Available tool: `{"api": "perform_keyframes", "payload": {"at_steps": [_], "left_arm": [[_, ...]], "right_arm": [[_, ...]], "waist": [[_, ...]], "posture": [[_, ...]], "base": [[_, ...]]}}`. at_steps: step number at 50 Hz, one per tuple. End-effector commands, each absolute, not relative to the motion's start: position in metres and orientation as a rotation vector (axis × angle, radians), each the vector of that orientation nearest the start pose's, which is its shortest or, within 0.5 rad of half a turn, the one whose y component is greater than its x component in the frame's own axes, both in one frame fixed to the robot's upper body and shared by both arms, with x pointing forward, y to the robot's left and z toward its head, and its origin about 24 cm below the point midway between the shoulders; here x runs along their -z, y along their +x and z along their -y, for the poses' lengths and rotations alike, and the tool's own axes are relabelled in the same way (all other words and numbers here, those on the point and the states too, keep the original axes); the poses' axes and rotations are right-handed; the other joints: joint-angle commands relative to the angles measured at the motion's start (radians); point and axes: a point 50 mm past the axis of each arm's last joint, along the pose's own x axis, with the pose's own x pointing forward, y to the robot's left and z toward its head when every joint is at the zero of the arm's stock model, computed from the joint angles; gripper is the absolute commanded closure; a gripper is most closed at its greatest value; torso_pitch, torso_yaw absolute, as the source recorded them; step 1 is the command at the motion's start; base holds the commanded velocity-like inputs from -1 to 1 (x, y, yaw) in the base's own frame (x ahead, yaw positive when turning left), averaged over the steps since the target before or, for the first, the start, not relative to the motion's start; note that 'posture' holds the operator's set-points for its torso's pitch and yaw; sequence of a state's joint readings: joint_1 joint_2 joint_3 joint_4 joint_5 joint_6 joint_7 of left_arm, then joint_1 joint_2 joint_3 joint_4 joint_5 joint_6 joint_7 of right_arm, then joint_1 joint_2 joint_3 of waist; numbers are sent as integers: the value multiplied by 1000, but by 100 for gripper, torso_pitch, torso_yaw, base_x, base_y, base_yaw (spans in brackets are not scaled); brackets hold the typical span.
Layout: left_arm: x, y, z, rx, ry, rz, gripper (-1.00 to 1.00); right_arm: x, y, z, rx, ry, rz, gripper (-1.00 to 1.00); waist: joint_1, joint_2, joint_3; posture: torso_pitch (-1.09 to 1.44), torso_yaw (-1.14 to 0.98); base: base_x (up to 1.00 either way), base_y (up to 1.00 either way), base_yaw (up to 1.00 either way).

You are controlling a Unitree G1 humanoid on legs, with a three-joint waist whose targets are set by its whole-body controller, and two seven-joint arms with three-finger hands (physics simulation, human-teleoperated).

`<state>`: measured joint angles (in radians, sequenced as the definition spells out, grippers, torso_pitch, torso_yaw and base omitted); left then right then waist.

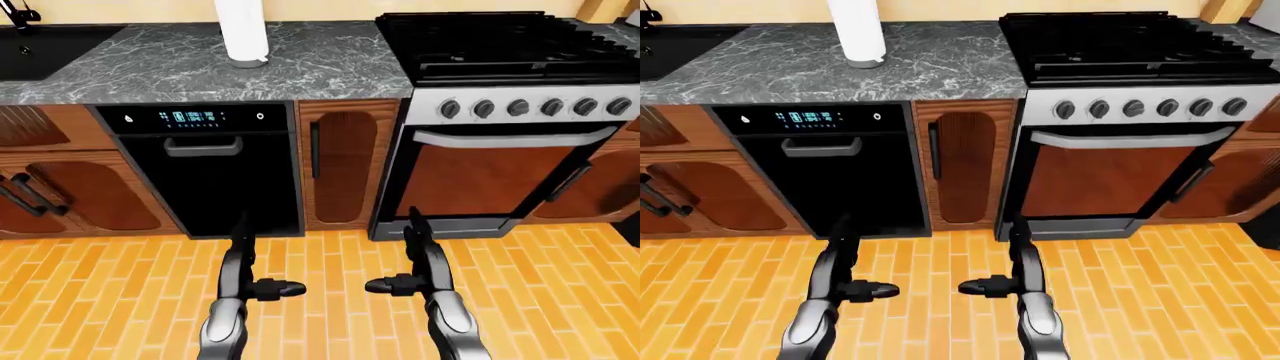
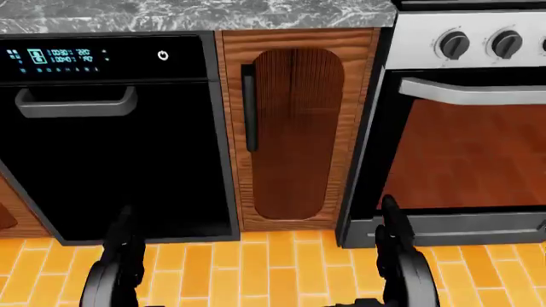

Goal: Close the lid of the electric kettle.

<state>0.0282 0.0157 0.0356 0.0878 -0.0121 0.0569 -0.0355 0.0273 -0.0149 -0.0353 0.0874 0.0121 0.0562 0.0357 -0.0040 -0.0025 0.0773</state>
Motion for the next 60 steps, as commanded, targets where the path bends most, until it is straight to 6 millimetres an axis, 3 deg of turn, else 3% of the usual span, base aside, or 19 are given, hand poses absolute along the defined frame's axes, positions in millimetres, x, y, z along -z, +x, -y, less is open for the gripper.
{"api": "perform_keyframes", "payload": {"at_steps": [1, 3, 4, 5, 7, 8, 24, 27, 31, 43, 52, 60], "left_arm": [[-42, 254, -160, -1, 1, -1, -100], [-42, 254, -160, -1, 1, -1, -100], [-42, 253, -159, -1, 1, -1, -100], [-42, 253, -159, -1, 1, -1, -100], [-43, 253, -159, -1, 1, -1, -100], [-43, 253, -159, -1, 2, -1, -100], [-42, 254, -162, -8, -20, 0, -100], [-51, 251, -164, -8, -57, 18, -100], [-65, 248, -176, -80, 57, 37, -100], [-138, 231, -175, -93, 90, 169, -100], [-203, 201, -170, -99, 127, 290, -100], [-214, 198, -172, -107, 144, 330, -100]], "right_arm": [[-40, 256, 160, -1, 5, -8, -100], [-41, 255, 159, -2, 5, -7, -100], [-41, 254, 160, -2, 6, -6, -100], [-41, 255, 160, -2, 6, -6, -100], [-40, 255, 160, -2, 5, -5, -100], [-40, 256, 160, -2, 5, -5, -100], [-44, 257, 159, -1, 5, 3, -100], [-51, 258, 162, -2, 56, 13, -100], [-62, 258, 167, 20, 76, 33, -100], [-131, 247, 175, 32, 98, 151, -100], [-191, 223, 182, 46, 132, 272, -100], [-229, 203, 184, 46, 154, 351, -100]], "waist": [[-2, -8, -1], [8, -1, -62], [7, -1, -52], [7, -6, -17], [8, -8, -69], [8, -7, -75], [8, -4, -91], [7, -3, -93], [7, -2, -89], [9, -4, -81], [11, -6, -76], [17, -12, -68]], "posture": [[0, 0], [0, 0], [0, 0], [0, 0], [0, 0], [0, 0], [0, 0], [0, 0], [0, 0], [0, 0], [0, 0], [0, 0]], "base": [[0, 0, 0], [0, 0, 0], [0, 0, 0], [0, 0, 0], [0, 0, 0], [0, 0, 0], [0, 0, 0], [0, 0, 0], [0, 0, 0], [0, 0, 0], [0, 0, 0], [0, 0, 0]]}}
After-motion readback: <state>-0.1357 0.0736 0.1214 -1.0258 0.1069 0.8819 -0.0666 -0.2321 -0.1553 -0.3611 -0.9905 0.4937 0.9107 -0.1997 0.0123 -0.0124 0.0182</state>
